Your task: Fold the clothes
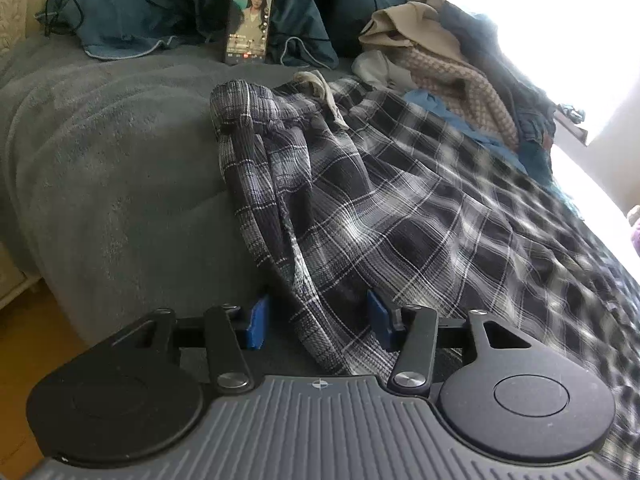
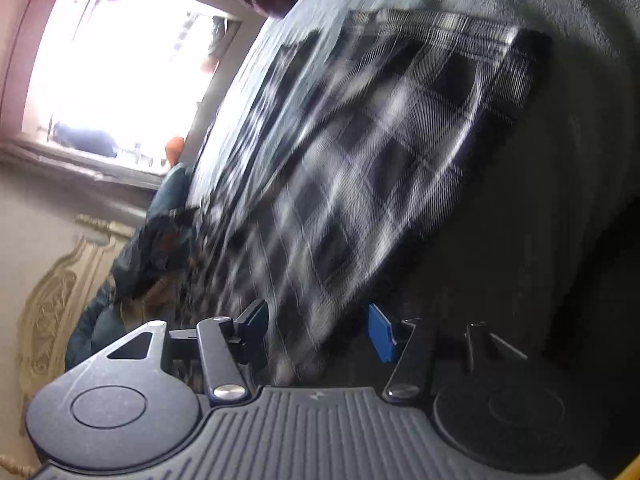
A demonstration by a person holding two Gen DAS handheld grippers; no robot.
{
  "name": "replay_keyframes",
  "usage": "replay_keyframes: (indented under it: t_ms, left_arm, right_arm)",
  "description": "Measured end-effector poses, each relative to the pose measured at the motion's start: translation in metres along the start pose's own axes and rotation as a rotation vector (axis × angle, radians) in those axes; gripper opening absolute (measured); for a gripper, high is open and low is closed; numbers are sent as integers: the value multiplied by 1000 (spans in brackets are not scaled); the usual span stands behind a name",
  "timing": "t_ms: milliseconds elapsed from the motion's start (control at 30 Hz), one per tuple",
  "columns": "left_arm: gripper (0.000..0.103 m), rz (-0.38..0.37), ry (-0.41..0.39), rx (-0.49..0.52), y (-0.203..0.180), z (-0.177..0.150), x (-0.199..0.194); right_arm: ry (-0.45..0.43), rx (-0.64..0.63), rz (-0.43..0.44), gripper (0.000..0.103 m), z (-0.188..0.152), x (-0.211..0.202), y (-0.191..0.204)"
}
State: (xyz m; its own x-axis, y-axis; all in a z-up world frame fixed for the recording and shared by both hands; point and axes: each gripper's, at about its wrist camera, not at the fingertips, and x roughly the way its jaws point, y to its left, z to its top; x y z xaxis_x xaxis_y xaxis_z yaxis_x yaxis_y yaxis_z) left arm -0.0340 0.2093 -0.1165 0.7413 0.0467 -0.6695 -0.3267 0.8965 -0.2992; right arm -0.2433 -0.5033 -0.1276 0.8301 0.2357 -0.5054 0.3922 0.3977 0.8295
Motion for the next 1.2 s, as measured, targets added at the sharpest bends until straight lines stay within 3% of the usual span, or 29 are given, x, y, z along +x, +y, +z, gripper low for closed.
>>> replay_keyframes:
  t_ms: [200, 467, 600, 767, 900, 1033, 1200]
  left_arm:
    - [41, 2, -11, -12, 5, -1, -2]
    - [38, -5, -24, -23, 7, 0, -2]
    - [35, -23, -31, -38, 12, -2, -3]
    - [34, -21, -50, 13, 7, -5, -3]
    - [19, -30, -69, 49, 2, -5, -6]
    - [16, -34, -77, 90, -2, -7, -8]
    - [17, -61, -34, 2, 8, -2, -1]
  right_arm:
    - [2, 65, -29, 55, -4, -10, -8]
    - [-68, 117, -18, 55, 10, 2, -13]
    - [-73, 132, -5, 46, 3, 10, -16]
    - [-47, 106, 28, 37, 1, 17, -11]
    - [-47, 78, 29, 22, 5, 21, -6]
    - [-47, 69, 25, 21, 4, 24, -3]
    - [-44, 107, 21, 21, 6, 24, -11]
